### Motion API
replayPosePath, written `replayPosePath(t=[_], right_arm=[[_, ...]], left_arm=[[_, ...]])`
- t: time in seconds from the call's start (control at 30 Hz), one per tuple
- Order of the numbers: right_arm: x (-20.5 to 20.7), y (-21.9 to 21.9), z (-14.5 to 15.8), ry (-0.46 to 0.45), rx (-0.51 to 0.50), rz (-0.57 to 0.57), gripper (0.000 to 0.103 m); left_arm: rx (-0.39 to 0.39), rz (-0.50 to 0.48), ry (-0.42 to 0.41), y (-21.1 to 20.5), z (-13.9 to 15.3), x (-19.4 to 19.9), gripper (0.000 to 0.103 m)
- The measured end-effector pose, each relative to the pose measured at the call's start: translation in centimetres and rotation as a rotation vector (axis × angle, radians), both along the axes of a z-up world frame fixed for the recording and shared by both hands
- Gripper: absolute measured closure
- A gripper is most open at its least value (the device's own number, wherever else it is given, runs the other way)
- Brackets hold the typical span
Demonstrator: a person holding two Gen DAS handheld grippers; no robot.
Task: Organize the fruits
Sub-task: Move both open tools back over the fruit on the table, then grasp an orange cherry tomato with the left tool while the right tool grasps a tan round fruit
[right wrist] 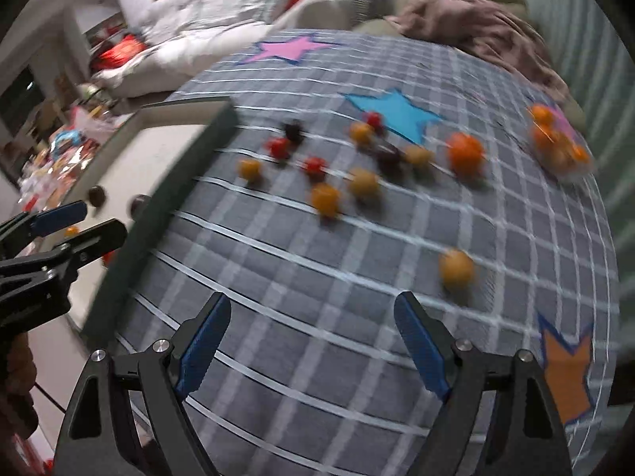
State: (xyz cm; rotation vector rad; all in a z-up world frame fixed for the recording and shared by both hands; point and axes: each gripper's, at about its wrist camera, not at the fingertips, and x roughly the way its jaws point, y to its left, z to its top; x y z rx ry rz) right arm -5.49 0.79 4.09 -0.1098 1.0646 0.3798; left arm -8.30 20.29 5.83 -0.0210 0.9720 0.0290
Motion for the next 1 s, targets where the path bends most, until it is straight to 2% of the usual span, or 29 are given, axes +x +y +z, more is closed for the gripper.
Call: replayPosePath(t=[0.23, 0.43, 0.77, 1.0], right_arm=[[0.2, -5.3, -1.0, 0.006, -0.012, -0.098, 0.016], [0.6, -7.3, -1.7, 0.002, -0.010, -0.129, 0.016], [2.3, -8.1, -2.4, -0.033, -0.019, -0.143, 0.016], [3.6, -6.9, -2.8, -0.069, -0.044, -0.067, 0.016]], left_arm=[[0.018, -0.058, 0.055, -4.6, -1.7, 1.1, 0.029], [0.024, -0.063, 0.084, -6.5, -2.9, 2.4, 0.029], [0.049, -0.091, 0.076, -9.1, -3.7, 5.8, 0.029], [0.055, -0.103, 0.091, -10.6, -4.7, 8.1, 0.029]])
